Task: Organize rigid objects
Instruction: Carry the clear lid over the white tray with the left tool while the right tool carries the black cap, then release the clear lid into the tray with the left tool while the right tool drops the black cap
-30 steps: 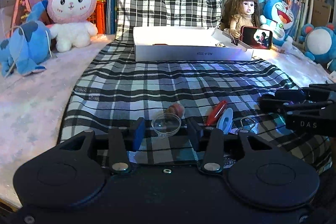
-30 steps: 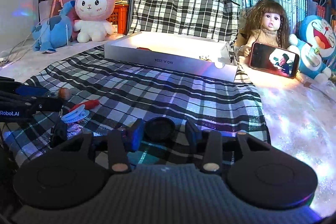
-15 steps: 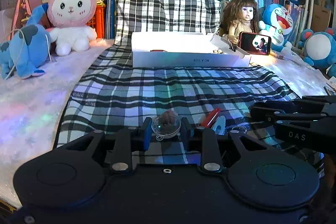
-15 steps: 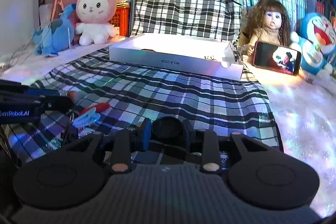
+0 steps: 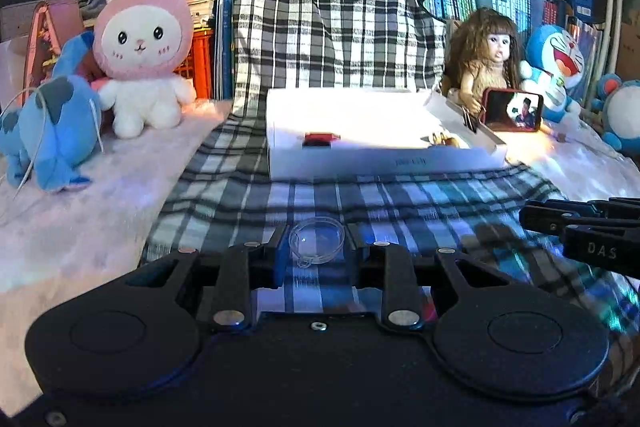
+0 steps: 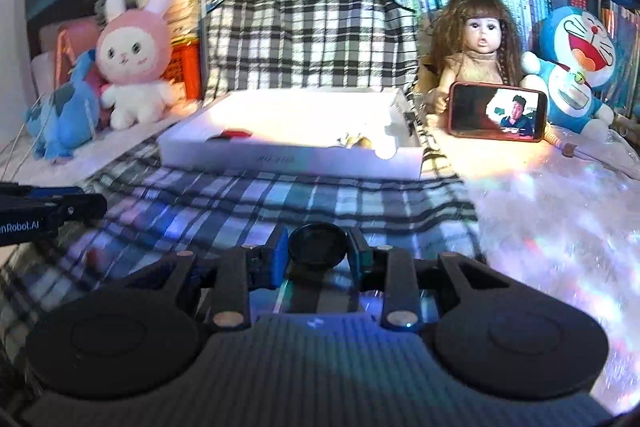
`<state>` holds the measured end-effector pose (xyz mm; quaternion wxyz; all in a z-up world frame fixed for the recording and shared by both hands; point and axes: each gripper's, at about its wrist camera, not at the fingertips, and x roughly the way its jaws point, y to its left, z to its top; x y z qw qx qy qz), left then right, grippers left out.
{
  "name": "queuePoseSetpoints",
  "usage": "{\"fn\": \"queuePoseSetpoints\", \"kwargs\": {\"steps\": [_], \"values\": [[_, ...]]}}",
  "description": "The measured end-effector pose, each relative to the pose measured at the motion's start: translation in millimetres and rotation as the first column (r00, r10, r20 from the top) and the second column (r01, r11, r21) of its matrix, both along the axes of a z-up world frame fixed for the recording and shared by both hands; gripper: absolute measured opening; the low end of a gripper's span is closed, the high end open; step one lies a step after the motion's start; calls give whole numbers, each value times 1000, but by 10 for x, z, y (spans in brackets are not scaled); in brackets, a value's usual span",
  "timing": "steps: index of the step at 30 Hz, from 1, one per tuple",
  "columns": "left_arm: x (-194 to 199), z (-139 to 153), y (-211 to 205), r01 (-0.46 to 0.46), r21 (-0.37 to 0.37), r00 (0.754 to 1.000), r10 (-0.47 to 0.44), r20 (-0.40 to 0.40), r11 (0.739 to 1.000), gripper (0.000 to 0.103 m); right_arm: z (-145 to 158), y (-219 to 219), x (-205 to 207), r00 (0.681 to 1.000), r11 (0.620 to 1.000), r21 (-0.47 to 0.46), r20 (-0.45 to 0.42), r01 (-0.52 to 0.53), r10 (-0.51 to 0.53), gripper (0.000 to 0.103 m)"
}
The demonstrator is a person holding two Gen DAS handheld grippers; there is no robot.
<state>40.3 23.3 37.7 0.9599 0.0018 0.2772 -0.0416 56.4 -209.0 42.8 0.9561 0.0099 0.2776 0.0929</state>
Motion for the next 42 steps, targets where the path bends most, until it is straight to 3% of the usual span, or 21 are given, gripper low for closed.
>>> {"fn": "queuePoseSetpoints", "kwargs": {"steps": [11, 19, 30, 42], "values": [[808, 217, -18, 23, -51, 1000, -23, -2, 998, 27, 127, -178, 703, 997, 996, 57, -29, 73, -72, 36], [1582, 318, -54, 55, -72, 997, -58, -42, 996, 27, 237, -247, 1411, 995, 994, 94, -83, 59, -51, 36], [2560, 104, -166, 29, -104, 990, -43, -131, 994, 27, 95, -187, 2429, 970, 990, 124, -241, 65, -34, 37], [3041, -116, -248, 5, -33, 985, -11, -173, 999, 27, -144, 16, 2699, 954, 999, 22, -297, 44, -35, 37]]}}
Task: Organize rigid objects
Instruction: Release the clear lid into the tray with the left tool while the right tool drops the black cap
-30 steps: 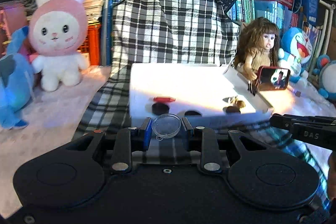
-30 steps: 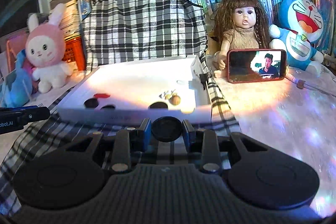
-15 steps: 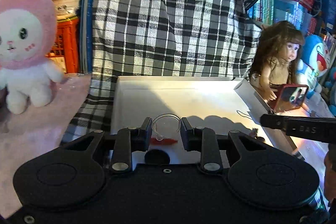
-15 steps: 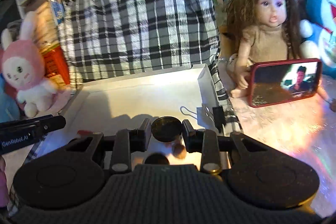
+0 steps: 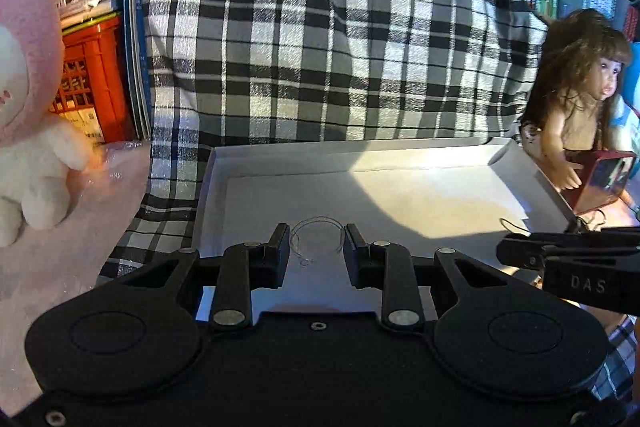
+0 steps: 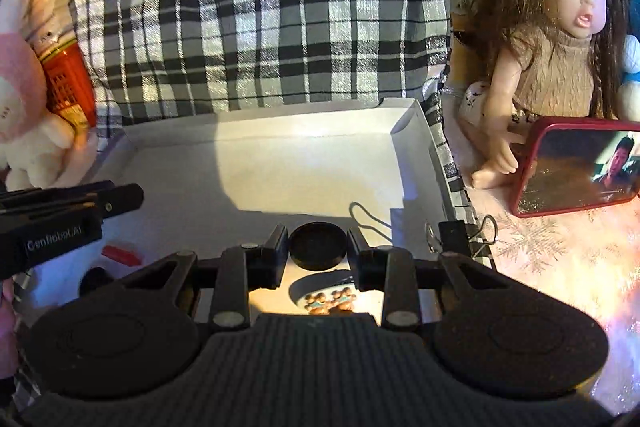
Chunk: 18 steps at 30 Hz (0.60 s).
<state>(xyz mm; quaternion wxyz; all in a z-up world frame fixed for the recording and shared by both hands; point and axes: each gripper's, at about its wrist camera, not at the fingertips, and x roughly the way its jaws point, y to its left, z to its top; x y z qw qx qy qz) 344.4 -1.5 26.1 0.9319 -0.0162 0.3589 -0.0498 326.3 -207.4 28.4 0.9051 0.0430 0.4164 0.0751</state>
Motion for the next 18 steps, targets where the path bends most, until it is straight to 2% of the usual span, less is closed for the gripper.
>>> {"fn": "queuePoseSetpoints", "kwargs": {"steps": [8, 18], "values": [[111, -170, 44, -20, -33, 998, 18, -63, 999, 27, -68, 37, 37, 1000, 999, -36, -17, -16, 16, 37], [108, -218, -22, -18, 3, 997, 18, -69, 1000, 27, -80, 70, 84, 999, 998, -63, -27, -31, 29, 37]]}}
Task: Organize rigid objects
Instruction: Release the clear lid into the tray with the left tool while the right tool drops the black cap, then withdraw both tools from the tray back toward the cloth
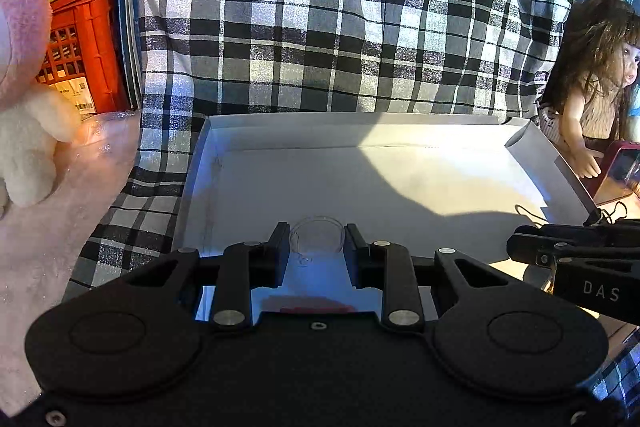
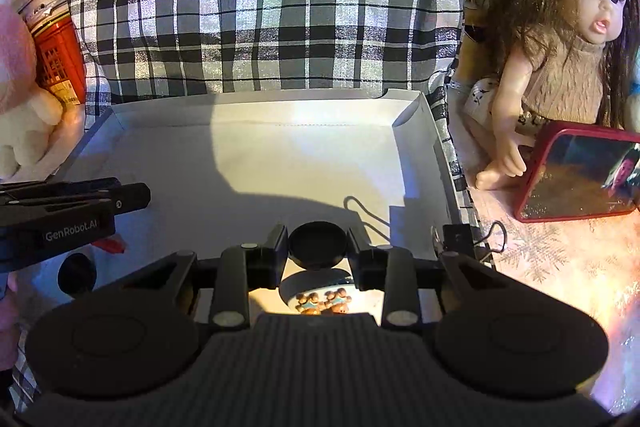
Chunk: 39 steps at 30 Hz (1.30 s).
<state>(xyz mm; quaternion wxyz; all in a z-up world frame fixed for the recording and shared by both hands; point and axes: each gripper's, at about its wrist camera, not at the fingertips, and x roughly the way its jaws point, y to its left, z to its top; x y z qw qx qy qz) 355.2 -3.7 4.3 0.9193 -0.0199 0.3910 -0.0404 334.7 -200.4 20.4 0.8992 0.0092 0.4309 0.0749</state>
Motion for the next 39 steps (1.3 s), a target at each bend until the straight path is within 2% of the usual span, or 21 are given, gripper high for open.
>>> {"fn": "queuePoseSetpoints", "kwargs": {"steps": [1, 4, 5, 6, 10, 13, 15, 21, 27, 33, 39], "values": [[4, 0, -9, 0, 0, 1000, 0, 1, 1000, 28, 2, 2, 6, 1000, 1000, 0, 0, 1, -1, 37], [-11, 23, 0, -2, -12, 1000, 2, 0, 1000, 30, 34, -20, -1, 1000, 1000, 22, 4, 15, -15, 49], [-25, 43, 10, 2, -17, 1000, -2, 2, 1000, 35, 49, -27, -9, 1000, 999, 29, 9, 18, -18, 56], [-52, 79, 17, 7, -22, 1000, -7, 12, 1000, 42, 72, -37, -26, 1000, 999, 38, 17, 16, -17, 57], [-175, 262, 77, 15, -54, 999, -13, 47, 998, 52, 196, -68, -113, 999, 999, 54, 48, 10, -12, 61], [-325, 408, 139, 20, -97, 997, -13, 72, 995, 65, 328, -88, -240, 996, 998, 65, 90, 3, -9, 64], [-463, 492, 159, 23, -98, 995, -14, 96, 995, 78, 395, -72, -354, 992, 999, 54, 124, -8, 1, 67], [-949, 615, 158, 61, -77, 989, -49, 141, 995, 84, 494, 5, -811, 976, 998, 27, 214, -55, 48, 74], [-1433, 641, 192, 72, -71, 983, -59, 171, 995, 85, 538, 59, -1282, 959, 994, 18, 268, -105, 97, 82], [-1999, 633, 185, 82, -62, 976, -68, 207, 995, 86, 562, 50, -1744, 937, 991, 18, 330, -131, 117, 86], [-2540, 576, 95, 122, -1, 959, -118, 259, 993, 87, 539, 39, -2177, 919, 988, 18, 371, -150, 133, 88]]}}
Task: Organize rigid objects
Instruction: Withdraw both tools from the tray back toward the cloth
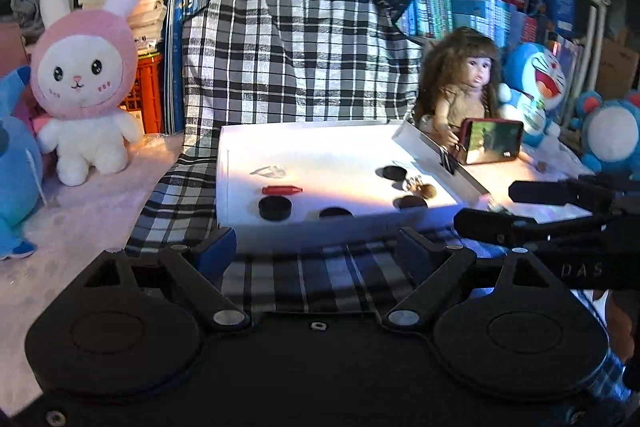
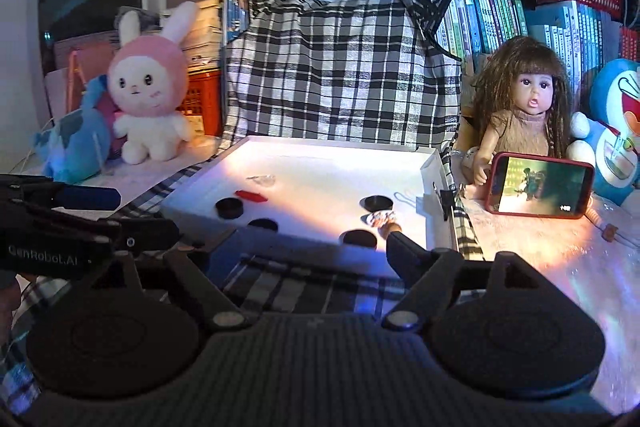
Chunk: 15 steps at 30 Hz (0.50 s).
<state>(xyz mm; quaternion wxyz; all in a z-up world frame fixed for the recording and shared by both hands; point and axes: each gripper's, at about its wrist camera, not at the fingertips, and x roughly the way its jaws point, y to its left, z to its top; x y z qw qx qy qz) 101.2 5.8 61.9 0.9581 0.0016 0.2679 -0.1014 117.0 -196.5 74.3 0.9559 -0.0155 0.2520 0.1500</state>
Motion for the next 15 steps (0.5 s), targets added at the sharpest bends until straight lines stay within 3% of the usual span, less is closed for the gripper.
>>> {"fn": "queuePoseSetpoints", "kwargs": {"steps": [15], "values": [[-828, -190, -18, 29, 40, 999, -30, 30, 999, 88, -170, -28, -699, 999, 999, -4, 10, -33, 33, 89]]}}
